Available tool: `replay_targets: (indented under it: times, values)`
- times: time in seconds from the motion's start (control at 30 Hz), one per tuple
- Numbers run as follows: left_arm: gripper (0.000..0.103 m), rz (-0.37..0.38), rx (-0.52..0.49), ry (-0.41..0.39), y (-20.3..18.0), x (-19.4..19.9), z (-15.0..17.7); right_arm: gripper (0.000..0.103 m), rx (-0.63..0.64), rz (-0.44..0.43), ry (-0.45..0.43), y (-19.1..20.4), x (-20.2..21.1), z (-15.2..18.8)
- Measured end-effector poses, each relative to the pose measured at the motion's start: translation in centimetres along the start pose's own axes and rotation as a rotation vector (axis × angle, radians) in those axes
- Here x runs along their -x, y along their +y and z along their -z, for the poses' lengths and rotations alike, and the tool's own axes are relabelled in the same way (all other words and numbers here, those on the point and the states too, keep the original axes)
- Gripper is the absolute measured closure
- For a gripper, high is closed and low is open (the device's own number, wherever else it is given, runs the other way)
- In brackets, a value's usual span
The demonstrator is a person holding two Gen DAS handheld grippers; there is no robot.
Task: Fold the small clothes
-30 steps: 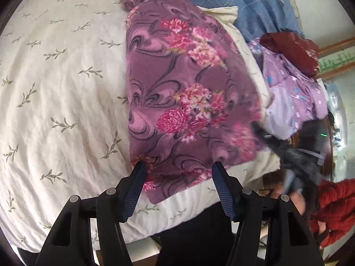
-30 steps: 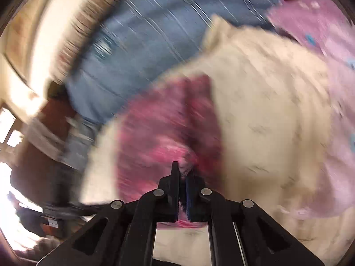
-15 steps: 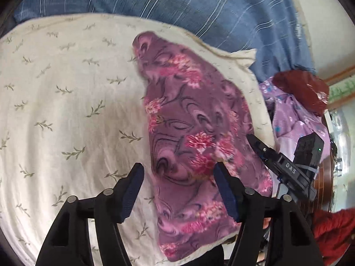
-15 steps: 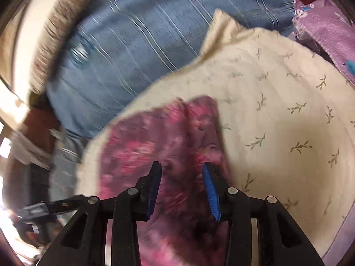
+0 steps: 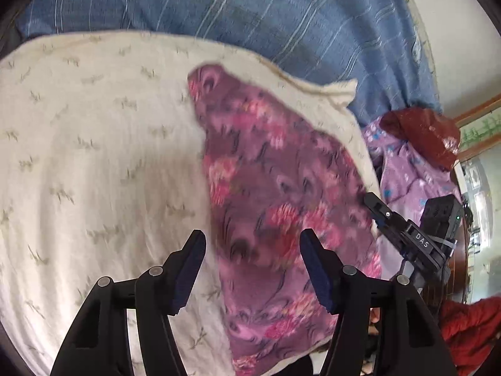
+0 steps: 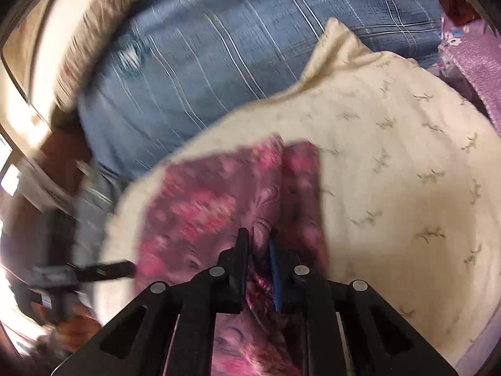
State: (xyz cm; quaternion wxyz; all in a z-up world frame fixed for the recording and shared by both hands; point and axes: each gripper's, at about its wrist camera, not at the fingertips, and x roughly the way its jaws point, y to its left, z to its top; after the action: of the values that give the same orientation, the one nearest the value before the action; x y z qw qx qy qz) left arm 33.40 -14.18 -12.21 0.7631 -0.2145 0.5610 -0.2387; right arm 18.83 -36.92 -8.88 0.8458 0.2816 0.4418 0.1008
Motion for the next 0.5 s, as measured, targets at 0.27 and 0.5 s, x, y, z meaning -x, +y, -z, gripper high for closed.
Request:
replay_targets:
  times: [0.27,0.5]
  values:
    - [0.06,-0.134,-0.022,0.058,-2.0,-5.0,-3.5,0.097,-0.009,0.11,0.09,-0.8,-6.5,-2.8]
    - [0.045,-0.204,-0.02,0.033,-2.6,-9.4,-5.1,0.099,0.011,0.161,-0.004,-2.2,-5.9,-3.4]
